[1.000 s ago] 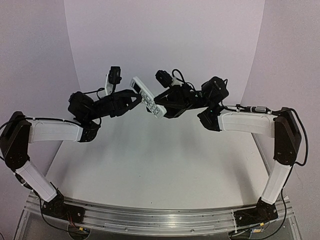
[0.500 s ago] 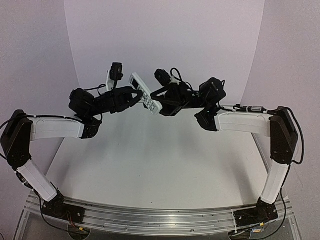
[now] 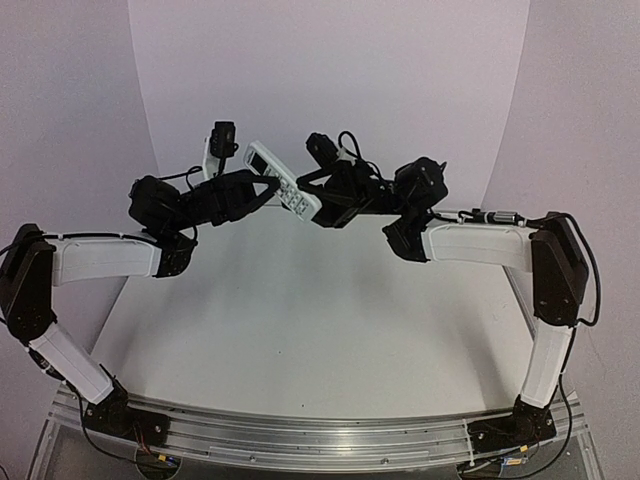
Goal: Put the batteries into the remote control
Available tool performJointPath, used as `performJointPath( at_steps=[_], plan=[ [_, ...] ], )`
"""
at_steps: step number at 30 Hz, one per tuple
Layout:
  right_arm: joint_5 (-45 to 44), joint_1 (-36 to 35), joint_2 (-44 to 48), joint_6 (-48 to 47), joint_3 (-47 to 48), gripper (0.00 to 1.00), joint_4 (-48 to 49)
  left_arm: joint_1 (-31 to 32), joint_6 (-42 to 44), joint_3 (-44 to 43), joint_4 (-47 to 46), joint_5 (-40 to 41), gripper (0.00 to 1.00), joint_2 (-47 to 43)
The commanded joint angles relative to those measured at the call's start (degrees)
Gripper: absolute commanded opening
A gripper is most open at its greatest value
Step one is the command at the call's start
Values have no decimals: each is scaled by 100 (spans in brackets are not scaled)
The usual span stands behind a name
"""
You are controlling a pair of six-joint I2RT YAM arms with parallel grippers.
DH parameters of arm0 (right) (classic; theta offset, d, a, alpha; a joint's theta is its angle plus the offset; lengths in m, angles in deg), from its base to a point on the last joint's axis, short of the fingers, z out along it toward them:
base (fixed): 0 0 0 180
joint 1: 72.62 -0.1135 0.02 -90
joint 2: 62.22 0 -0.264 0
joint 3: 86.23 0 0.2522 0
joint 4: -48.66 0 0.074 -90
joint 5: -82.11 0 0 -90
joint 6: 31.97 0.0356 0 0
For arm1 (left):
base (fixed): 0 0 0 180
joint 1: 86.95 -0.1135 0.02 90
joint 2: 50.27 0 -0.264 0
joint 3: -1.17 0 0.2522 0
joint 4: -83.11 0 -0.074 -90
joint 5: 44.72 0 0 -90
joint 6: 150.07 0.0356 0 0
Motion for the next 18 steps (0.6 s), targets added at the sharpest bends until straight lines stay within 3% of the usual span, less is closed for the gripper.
performJointPath(
  at_steps=[1, 6, 10, 18],
  plan=[
    [-370, -5, -116, -195, -140, 27, -375, 92, -126, 163, -2504, 314, 0, -362],
    [-531, 88, 20, -514, -447, 53, -475, 93, -127, 456, -2107, 759, 0, -605],
    [-720, 209, 143, -751, -757, 84, -558, 93, 200, 656, -974, 1160, 0, -1011],
    [-1078, 556, 516, -1248, -1309, 90, -761, 93, 947, 474, 2773, 1865, 0, -1767]
  ],
)
